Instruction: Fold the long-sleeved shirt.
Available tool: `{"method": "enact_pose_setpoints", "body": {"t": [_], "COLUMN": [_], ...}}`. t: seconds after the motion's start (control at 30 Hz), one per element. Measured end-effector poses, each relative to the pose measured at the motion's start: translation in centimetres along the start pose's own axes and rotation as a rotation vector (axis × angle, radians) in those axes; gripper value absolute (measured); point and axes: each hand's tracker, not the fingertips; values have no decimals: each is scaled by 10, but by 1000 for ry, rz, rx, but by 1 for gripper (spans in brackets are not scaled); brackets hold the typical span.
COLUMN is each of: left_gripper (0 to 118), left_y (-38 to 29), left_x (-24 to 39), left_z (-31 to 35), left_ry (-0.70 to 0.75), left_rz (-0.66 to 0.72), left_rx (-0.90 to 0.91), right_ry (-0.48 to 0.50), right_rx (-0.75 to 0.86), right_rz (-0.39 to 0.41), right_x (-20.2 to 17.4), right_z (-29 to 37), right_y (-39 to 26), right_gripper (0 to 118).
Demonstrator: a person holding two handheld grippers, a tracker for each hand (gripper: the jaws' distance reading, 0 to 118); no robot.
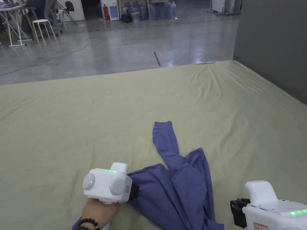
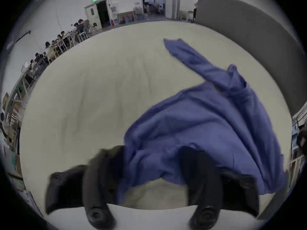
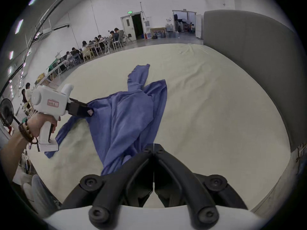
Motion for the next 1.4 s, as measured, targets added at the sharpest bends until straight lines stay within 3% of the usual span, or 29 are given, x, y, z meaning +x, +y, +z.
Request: {"method": "enact_pose_setpoints", "body": {"t": [0.03, 0.13, 0.33, 0.37, 0.4, 0.43, 0.47, 0.67, 0.77, 0.83, 0.9, 0.93, 0.97, 1.07, 1.2, 1.3, 1.4], "left_gripper": [14, 13, 13, 13, 13, 13, 13, 13, 13, 13, 13, 13, 13, 13, 13, 13, 13], "left_y": [-5, -12, -34, -37, -42, -47, -53, -60, -59, -59, -59, -59, -59, -58, -44, -24, -2], "left_x": [2, 14, -16, -25, -30, -34, -37, -35, -34, -34, -38, -39, -39, -43, -49, -64, -85], "left_z": [5, 34, 84, 90, 94, 97, 101, 95, 89, 87, 83, 82, 81, 82, 123, 162, 203], "left_ry": [-56, -39, -44, -33, -37, -66, -87, -104, -100, -98, -97, -98, -98, -93, -94, -70, -43], "left_rz": [4, -27, 74, 113, 141, 147, 159, 163, 158, 162, 174, 179, 183, 186, 203, 200, 229], "left_rx": [41, 107, 234, 246, 246, 239, 242, 234, 224, 221, 216, 216, 217, 225, 368, 474, 595], "right_ry": [-3, 6, -24, -15, -11, -5, 13, 0, -43, -44, -51, -88, -68, -114, 13, -2, 39], "right_rx": [-4, -10, 37, 28, 20, -9, -56, -258, -296, -332, -344, -326, -335, -288, -118, 7, 113], "right_rz": [3, 15, 89, 73, 62, 67, 78, 94, 149, 168, 192, 214, 206, 211, 82, 107, 78], "right_x": [2, 9, 27, 31, 33, 32, 32, 27, 16, 8, -4, -7, -7, -5, 13, 23, 27], "right_z": [-3, -15, -60, -75, -90, -107, -129, -231, -254, -266, -271, -269, -267, -247, -179, -122, -68], "right_y": [2, 22, 126, 147, 162, 175, 186, 201, 195, 190, 179, 180, 182, 188, 207, 231, 260], "right_gripper": [2, 2, 4, 22, 58, 105, 113, 105, 88, 65, 56, 37, 8, 5, 5, 5, 5]}}
